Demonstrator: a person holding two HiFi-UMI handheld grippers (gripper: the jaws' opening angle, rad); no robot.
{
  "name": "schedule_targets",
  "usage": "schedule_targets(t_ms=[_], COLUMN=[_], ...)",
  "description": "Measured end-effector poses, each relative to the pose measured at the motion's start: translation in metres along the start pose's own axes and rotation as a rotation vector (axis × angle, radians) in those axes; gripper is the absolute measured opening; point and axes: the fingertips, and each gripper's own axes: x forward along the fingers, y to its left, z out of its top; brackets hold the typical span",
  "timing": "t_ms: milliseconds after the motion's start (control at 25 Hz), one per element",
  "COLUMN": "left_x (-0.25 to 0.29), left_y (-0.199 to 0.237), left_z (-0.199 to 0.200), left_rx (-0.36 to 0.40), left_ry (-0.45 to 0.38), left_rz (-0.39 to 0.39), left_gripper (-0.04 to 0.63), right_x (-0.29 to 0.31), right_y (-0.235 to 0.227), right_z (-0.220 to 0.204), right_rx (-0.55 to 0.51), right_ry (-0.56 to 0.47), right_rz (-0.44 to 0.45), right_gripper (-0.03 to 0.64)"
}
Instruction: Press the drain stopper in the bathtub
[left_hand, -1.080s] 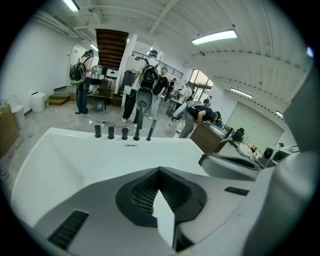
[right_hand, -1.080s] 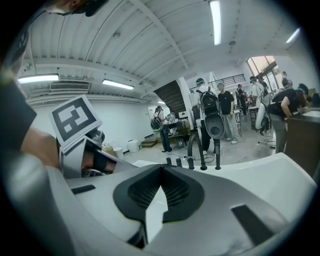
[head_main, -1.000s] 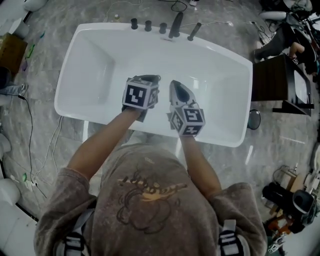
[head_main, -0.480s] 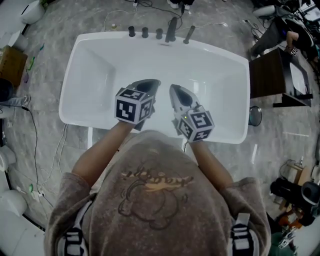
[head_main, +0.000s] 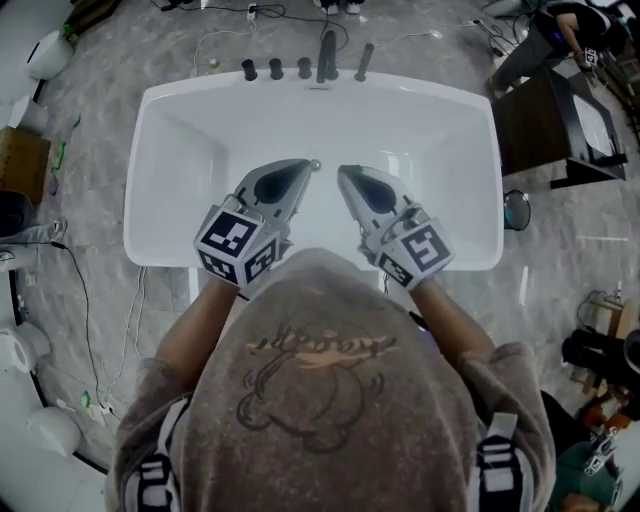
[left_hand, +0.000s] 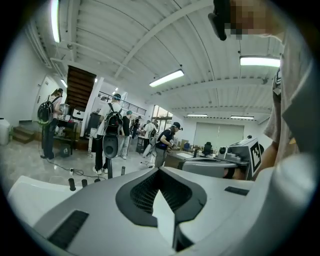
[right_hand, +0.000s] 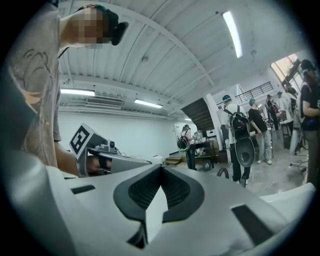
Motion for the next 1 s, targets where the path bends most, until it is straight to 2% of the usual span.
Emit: schedule_targets(t_ms=[320,520,1000], left_x=[-0.004,-0.006,-0.015], left_y=[-0.004,0.003,0.005], left_z=[0.000,-0.003,-0.001], left_rx=[0.080,0.060,0.079], left_ry=[-0.051,-0.075,-0.095], left_rz=[-0.020,-0.019,-0.023], left_gripper=[0.002,0.002,0.002], right_x=[-0.006,-0.009,-0.010], right_y=[0.019,0.019,0.020], right_z=[0.005,0.004,0.004], right_rx=[-0.037,-0.025,-0.031], right_ry=[-0.078,-0.095,-0.089], right_rz=[0.096,0.111,0.127], right_gripper=[-0.002,-0.002,-0.002])
